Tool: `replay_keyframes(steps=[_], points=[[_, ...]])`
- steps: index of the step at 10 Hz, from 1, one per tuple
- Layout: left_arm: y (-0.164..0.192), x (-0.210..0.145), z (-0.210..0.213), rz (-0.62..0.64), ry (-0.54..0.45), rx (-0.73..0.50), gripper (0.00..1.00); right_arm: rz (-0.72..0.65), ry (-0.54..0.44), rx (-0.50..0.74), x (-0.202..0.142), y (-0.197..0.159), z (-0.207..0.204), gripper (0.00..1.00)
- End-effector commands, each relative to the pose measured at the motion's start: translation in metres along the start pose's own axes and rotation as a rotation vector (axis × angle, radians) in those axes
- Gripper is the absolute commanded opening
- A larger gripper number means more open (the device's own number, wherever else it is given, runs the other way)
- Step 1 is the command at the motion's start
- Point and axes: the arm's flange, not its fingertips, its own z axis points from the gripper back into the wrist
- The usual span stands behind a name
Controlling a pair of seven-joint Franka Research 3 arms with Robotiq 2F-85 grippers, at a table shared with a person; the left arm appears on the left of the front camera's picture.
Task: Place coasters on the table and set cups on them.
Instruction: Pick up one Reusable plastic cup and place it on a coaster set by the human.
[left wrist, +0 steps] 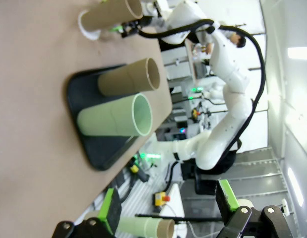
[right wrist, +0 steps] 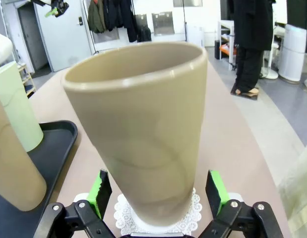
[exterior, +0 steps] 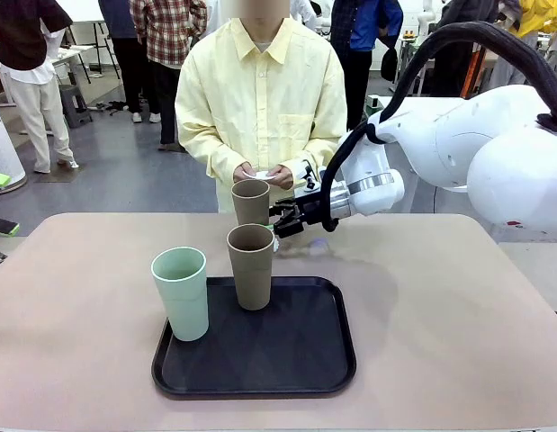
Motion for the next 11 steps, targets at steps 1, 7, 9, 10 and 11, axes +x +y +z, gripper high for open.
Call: replay_keyframes(steps=[1, 7, 9, 10, 11], points=[[-0.001, 0.000, 0.001, -0.012, -0.003, -0.007, 1.00, -0.023, 0.045, -0.008, 0.000, 0.004, 0.001, 1.00], [-0.001, 0.000, 0.001, -0.012, -0.003, -0.007, 1.00, -0.071, 0.134, -0.055, 0.005, 0.013, 0.018, 1.00], [-0.001, 0.000, 0.001, -0.012, -0.003, -0.007, 1.00, -0.111, 0.184, -0.084, 0.009, 0.021, 0.040, 1.00], [-0.001, 0.000, 0.001, -0.012, -0.003, -0.007, 1.00, -0.126, 0.212, -0.114, 0.012, 0.028, 0.054, 1.00], [-0.001, 0.000, 0.001, -0.012, -0.003, -0.007, 1.00, -0.134, 0.248, -0.149, 0.019, 0.039, 0.067, 1.00]])
